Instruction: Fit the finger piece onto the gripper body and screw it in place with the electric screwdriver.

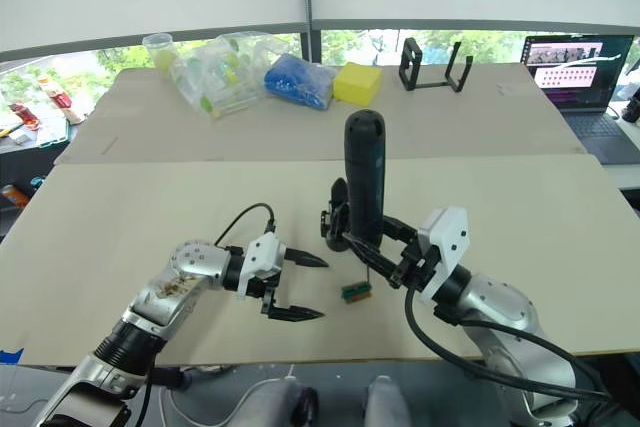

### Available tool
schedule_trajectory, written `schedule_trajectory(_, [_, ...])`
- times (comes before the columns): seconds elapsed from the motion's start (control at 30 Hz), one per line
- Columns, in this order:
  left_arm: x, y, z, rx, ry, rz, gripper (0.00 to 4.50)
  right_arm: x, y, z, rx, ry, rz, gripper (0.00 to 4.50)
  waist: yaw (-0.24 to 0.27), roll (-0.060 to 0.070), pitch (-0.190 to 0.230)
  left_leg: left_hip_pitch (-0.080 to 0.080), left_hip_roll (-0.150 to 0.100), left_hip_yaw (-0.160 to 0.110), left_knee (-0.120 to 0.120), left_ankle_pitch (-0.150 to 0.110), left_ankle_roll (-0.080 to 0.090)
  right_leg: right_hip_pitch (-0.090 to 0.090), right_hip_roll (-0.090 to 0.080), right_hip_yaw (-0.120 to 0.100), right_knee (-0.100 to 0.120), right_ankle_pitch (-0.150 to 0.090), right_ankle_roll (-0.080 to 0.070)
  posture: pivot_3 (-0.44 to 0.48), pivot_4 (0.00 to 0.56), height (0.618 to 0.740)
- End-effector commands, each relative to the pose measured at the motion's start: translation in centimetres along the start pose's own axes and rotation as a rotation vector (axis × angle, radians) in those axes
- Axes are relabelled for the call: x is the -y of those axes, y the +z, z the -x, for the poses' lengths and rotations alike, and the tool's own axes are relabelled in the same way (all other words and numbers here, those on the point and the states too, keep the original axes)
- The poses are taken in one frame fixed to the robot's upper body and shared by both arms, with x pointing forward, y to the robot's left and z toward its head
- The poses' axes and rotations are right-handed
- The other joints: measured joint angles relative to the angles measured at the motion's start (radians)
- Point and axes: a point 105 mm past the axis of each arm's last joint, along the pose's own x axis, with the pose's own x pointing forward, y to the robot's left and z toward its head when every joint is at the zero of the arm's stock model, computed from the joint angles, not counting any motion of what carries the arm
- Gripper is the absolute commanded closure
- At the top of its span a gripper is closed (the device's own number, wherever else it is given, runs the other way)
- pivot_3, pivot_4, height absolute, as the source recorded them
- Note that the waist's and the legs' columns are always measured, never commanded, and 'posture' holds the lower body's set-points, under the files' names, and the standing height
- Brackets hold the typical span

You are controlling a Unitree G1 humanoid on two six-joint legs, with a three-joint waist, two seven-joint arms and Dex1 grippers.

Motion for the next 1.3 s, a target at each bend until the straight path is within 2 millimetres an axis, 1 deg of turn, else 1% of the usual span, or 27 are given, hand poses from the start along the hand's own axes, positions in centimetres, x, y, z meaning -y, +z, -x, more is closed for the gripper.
schedule_trajectory(0.03, [-0.2,0.9,0.3,0.017,0.007,-0.045,0.0,-0.4,1.3,0.0,0.042,0.022,0.035,2.6,0.0,0.0,0.0,0.0,0.0,0.0,0.0,0.0,0.0,0.0,0.0,0.0,0.0,0.0,0.0,0.0,0.15,0.74])
schedule_trajectory(0.4, [-0.3,0.9,0.3,0.017,0.007,-0.044,0.0,-0.4,0.9,0.1,0.037,0.018,0.033,2.6,0.0,0.0,0.0,0.0,0.0,0.0,0.0,0.0,0.0,0.0,0.0,0.0,0.0,0.0,0.0,0.0,0.15,0.74])
schedule_trajectory(0.7, [-0.4,0.9,0.6,0.012,0.014,-0.041,0.0,-0.7,1.4,-0.4,0.061,0.02,0.038,2.6,0.0,0.0,0.0,0.0,0.0,0.0,0.0,0.0,0.0,0.0,0.0,0.0,0.0,0.0,0.0,0.0,0.15,0.74])
schedule_trajectory(0.93, [-0.4,0.9,1.2,0.002,0.021,-0.033,0.0,-0.7,2.0,-0.4,0.086,0.011,0.042,2.6,0.0,0.0,0.0,0.0,0.0,0.0,0.0,0.0,0.0,0.0,0.0,0.0,0.0,0.0,0.0,0.0,0.15,0.74])
schedule_trajectory(1.07, [-0.1,1.0,1.8,0.003,0.015,-0.015,0.0,-0.9,2.7,-0.2,0.104,0.021,0.072,2.6,-0.001,0.0,0.0,0.0,0.0,0.0,0.0,0.0,0.0,0.0,0.0,0.0,0.0,0.0,0.0,0.0,0.15,0.74])
schedule_trajectory(1.3, [0.5,1.2,3.5,-0.009,-0.001,0.028,0.0,-0.9,4.1,-0.1,0.134,0.021,0.079,2.6,-0.001,0.0,0.0,0.0,0.0,0.0,0.0,0.0,0.0,0.0,0.0,0.0,0.0,0.0,0.0,0.0,0.15,0.74])
